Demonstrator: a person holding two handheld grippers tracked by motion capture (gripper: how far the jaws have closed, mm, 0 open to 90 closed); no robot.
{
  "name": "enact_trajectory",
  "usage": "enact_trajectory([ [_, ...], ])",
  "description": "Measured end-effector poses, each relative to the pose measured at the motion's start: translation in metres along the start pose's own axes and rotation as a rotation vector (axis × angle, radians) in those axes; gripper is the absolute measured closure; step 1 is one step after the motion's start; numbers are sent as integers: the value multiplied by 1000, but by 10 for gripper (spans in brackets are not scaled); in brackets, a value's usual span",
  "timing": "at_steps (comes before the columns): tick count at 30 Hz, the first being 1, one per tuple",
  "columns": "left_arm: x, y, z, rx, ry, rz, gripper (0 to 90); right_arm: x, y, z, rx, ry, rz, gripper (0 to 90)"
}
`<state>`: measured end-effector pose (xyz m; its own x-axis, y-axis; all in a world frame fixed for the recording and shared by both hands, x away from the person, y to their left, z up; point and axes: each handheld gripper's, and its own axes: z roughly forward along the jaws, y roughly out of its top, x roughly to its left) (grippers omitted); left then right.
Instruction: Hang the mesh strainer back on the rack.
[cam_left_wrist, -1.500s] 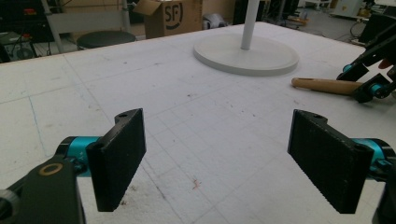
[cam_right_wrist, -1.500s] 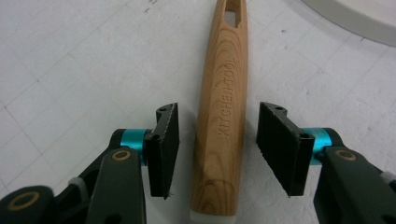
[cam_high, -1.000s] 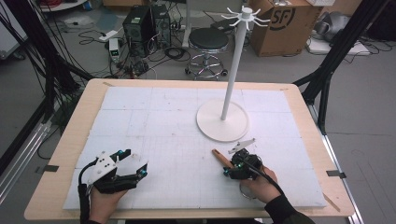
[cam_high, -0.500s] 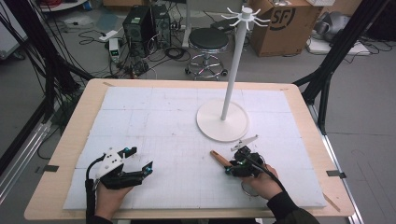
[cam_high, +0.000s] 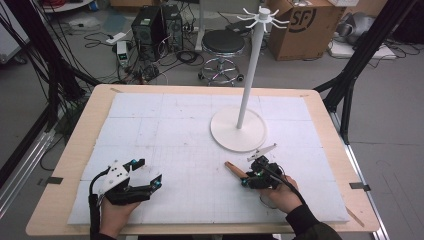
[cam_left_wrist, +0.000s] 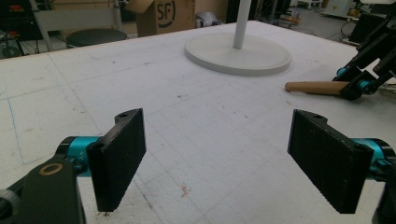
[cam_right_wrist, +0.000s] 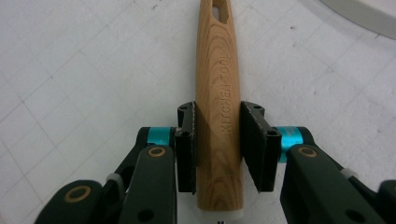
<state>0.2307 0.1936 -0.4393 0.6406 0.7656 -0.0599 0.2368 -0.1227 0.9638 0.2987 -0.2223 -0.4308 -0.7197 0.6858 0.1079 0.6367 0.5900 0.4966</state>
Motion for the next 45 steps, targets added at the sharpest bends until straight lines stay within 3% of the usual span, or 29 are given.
enact_trajectory([
  [5, -1, 0, 0, 1, 1, 1, 199, 3, 3, 1, 22, -19, -20, 686],
  [9, -1, 0, 1, 7, -2, 5, 201, -4, 10, 2, 82, 34, -1, 679],
  [13, -2, 0, 1, 3, 3, 3, 203, 0, 16, 4, 118, 10, -25, 678],
  [25, 1, 0, -3, -6, 11, -2, 203, 2, 9, 1, 63, -4, -22, 688],
  [29, 1, 0, -5, -8, 15, -4, 204, -2, 3, -5, -4, 2, 0, 687],
  [31, 1, 0, -6, -11, 20, -4, 204, -4, 1, -10, -66, -1, 14, 687],
  [32, 1, 0, -7, -10, 21, -5, 204, -8, 0, -19, -134, 13, 34, 686],
  [33, 1, 0, -7, -9, 19, -4, 204, -8, 0, -19, -134, 13, 34, 686],
  [35, 1, -1, -8, -11, 24, -5, 204, -11, -1, -26, -188, 32, 45, 686],
  [36, 1, -1, -9, -9, 25, -5, 204, -12, -2, -32, -238, 19, 52, 686],
  [40, 1, -1, -10, -12, 28, -7, 204, -14, -2, -39, -294, 5, 63, 685],
  [44, 1, -1, -11, -10, 29, -6, 205, -17, -3, -51, -428, -3, 79, 685],
  [45, 1, -1, -11, -10, 29, -5, 205, -17, -3, -57, -490, -9, 100, 684],
])
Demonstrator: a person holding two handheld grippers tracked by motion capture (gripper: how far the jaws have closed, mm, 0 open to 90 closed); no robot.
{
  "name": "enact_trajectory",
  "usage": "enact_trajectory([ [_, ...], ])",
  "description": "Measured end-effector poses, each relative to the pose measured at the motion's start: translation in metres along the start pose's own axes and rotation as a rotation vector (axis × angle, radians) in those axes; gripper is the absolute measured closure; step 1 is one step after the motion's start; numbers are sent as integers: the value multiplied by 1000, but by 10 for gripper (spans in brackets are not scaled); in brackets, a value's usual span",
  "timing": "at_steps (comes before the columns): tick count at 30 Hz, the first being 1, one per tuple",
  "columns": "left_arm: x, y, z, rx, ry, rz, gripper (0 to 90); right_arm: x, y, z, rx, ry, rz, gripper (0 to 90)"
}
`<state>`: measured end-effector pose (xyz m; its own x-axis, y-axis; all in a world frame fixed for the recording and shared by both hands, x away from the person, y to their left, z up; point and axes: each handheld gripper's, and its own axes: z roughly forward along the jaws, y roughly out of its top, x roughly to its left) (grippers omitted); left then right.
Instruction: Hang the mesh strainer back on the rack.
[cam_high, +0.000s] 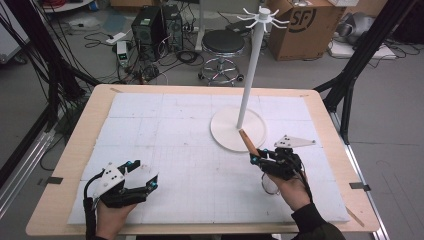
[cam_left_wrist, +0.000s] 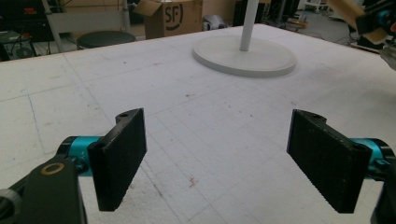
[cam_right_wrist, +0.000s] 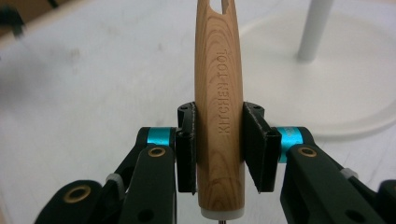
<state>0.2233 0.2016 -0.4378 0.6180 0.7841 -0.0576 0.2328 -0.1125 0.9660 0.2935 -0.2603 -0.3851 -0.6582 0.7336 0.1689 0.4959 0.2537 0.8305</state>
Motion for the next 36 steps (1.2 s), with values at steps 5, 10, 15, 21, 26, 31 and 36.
enact_trajectory([
  [5, -1, 0, 0, 1, -4, 0, 205, -3, 6, -11, -132, -20, 25, 684],
  [10, 0, 0, 0, 0, -1, -1, 205, -6, 18, -24, -273, -7, 53, 684],
  [15, -1, 0, -1, 1, -2, -3, 206, -9, 33, -33, -372, 8, 81, 684],
  [21, 1, -1, -2, -1, -2, -6, 206, -13, 55, -44, -501, 66, 114, 684],
  [26, 3, -2, -3, 1, 1, -13, 207, -15, 77, -48, -582, 76, 103, 684],
  [31, 6, -4, -4, -1, 6, -21, 207, -18, 95, -51, -652, 87, 89, 684],
  [36, 8, -4, -6, -6, 19, -28, 209, -21, 111, -53, -720, 99, 101, 684],
])
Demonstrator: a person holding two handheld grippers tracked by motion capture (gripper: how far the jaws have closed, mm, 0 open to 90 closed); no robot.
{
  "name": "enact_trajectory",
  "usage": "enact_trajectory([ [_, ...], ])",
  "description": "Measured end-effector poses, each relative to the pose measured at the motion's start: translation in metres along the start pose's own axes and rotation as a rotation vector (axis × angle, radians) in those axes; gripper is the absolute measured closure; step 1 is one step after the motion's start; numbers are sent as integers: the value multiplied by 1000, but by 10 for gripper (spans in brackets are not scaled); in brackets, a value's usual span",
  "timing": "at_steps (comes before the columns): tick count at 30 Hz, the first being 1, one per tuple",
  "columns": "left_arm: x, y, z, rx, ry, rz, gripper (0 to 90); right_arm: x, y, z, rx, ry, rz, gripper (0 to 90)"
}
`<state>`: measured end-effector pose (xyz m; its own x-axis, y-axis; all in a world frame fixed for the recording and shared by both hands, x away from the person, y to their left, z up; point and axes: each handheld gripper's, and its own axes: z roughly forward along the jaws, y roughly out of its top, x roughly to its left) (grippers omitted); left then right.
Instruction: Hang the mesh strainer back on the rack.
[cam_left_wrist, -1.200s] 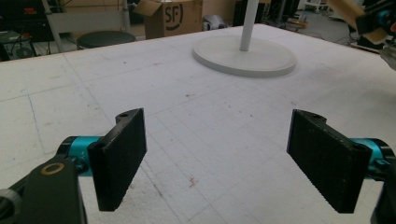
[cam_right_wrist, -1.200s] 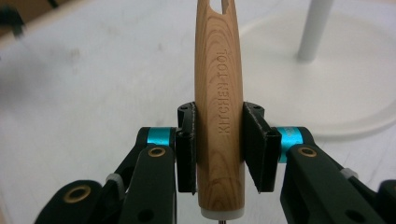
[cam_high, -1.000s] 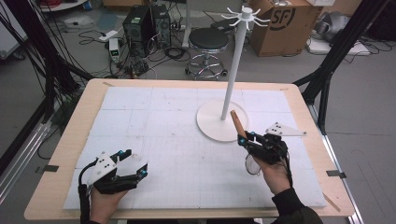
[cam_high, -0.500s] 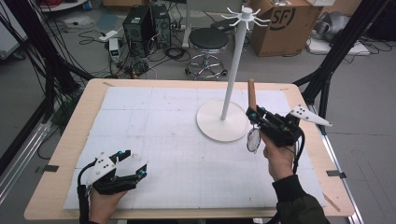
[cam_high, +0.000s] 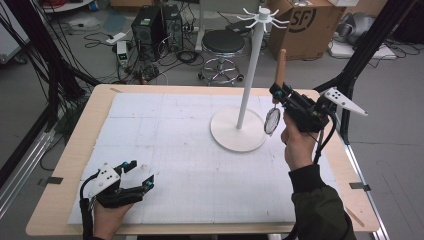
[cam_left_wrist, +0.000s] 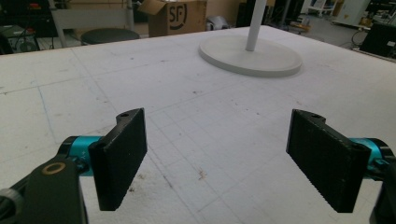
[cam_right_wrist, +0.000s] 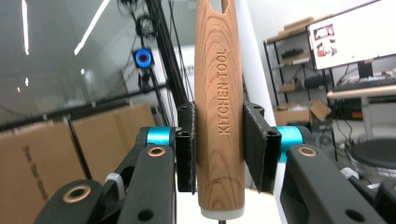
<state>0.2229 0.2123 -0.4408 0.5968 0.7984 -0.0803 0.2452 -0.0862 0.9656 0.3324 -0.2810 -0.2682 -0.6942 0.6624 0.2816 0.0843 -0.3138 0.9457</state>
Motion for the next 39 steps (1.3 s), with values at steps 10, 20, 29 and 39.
enact_trajectory([
  [10, 1, 0, -2, -5, -2, -9, 212, 0, 15, 9, -80, 20, 1, 684],
  [20, 1, 0, -2, -8, -9, -10, 212, -7, 40, 23, -77, 14, 0, 684],
  [29, 2, -1, -2, -6, -15, -15, 213, -19, 44, 31, -66, 17, 29, 684],
  [39, 1, 0, -1, -9, -20, -16, 214, -21, 42, 35, -45, 27, 32, 683],
])
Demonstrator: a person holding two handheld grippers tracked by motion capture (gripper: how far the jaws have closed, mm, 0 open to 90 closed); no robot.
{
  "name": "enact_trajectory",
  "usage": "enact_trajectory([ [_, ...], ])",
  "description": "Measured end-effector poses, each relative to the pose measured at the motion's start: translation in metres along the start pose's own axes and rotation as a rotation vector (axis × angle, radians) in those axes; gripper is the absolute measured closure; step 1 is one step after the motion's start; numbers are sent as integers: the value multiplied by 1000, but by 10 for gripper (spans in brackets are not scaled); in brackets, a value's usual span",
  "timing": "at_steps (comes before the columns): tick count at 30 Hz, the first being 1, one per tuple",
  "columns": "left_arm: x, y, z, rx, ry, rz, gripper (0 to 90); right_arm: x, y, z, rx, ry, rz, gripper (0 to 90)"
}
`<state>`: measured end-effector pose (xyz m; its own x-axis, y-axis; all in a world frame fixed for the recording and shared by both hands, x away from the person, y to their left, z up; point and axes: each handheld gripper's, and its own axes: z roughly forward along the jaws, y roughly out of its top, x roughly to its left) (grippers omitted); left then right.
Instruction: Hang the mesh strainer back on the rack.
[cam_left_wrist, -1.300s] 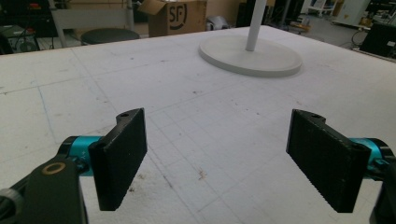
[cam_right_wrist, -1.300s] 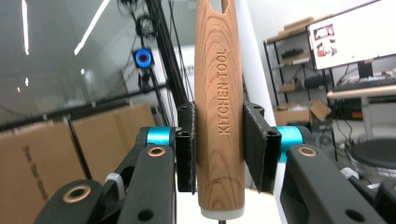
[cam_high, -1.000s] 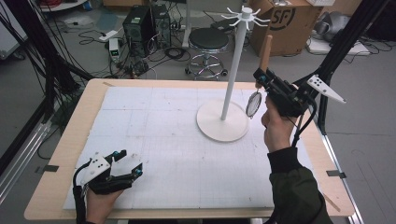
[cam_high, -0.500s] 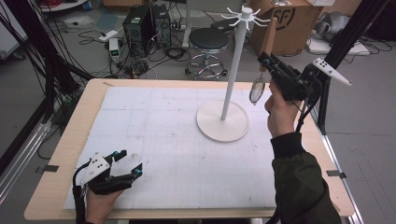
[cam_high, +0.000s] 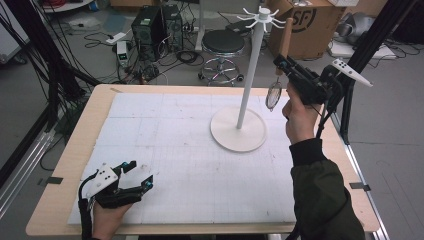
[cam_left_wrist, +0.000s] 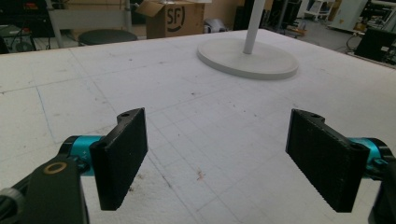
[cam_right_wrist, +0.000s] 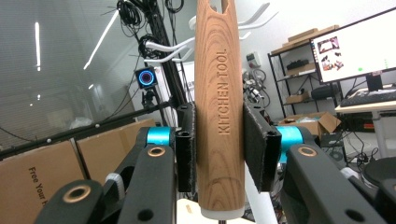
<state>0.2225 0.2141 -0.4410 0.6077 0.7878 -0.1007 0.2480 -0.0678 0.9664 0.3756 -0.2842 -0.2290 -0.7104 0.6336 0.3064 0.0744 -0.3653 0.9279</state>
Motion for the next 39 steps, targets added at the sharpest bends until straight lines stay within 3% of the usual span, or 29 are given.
enact_trajectory([
  [13, 1, 0, -1, -5, -1, 0, 214, 0, -8, 13, 34, 0, 4, 683],
  [33, -1, 1, -2, -6, -1, 9, 214, 1, -12, 19, 67, -24, 2, 671],
  [35, -1, 1, -2, -5, -1, 9, 214, 1, -13, 19, 66, -19, 3, 634],
  [39, -1, 1, -2, -8, 0, 10, 214, 0, -12, 17, 72, -69, 15, 398],
])
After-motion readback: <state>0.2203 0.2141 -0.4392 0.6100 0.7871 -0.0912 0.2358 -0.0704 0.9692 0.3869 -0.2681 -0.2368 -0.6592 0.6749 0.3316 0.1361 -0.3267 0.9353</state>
